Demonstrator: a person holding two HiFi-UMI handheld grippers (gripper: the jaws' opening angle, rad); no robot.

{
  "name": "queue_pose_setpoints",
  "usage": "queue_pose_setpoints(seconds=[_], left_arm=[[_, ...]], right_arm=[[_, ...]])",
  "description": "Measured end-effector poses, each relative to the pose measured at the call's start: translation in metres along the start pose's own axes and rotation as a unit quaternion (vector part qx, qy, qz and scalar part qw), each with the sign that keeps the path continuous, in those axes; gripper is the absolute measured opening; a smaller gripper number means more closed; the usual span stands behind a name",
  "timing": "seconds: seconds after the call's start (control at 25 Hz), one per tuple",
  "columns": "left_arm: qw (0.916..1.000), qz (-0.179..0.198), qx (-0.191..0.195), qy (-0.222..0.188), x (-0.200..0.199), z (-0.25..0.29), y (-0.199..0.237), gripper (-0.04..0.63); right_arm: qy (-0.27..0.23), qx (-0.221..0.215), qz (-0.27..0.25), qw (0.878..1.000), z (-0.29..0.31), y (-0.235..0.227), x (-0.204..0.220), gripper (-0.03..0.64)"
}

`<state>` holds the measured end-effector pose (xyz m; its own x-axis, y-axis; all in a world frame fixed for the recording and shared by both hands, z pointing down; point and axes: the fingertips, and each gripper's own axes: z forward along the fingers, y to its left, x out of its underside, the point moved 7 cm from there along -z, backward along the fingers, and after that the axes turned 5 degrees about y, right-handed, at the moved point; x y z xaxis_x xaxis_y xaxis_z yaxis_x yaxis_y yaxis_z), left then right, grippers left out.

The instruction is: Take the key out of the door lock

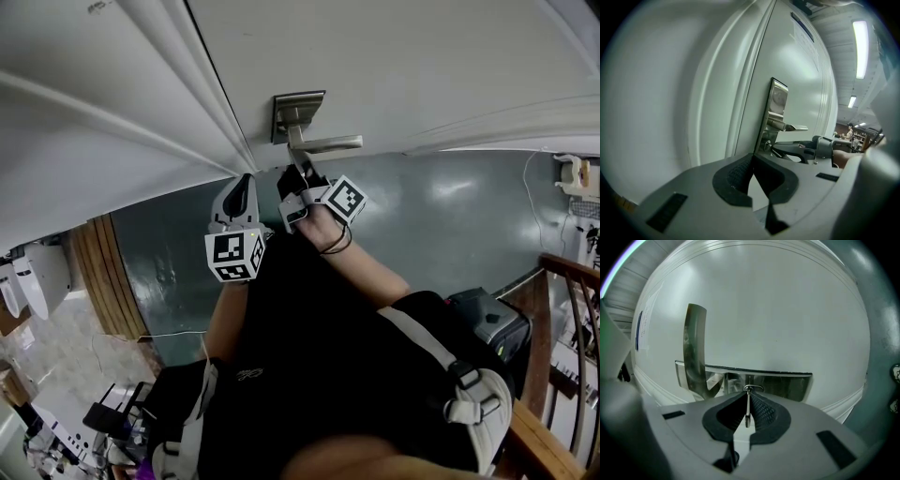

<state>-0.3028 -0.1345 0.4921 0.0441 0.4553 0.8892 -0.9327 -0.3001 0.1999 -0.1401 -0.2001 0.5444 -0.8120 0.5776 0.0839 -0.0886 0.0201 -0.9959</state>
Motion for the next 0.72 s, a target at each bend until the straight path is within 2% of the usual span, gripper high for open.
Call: queue_pose_setpoints(seconds=[0.52, 0.72], left_arm=[[0.9999, 0.004, 0.009, -0.007, 0.001, -0.015, 0.0, 0.023], [0.9998, 0.004, 0.018, -0.005, 0.005, -0.019, 0.0, 0.023]], right_arm=[[0.0, 0.006, -0.032, 0.999, -0.011, 0.001, 0.004, 0.029], [0.009, 0.011, -0.083, 0.996, -0.021, 0.006, 0.008, 0.029]])
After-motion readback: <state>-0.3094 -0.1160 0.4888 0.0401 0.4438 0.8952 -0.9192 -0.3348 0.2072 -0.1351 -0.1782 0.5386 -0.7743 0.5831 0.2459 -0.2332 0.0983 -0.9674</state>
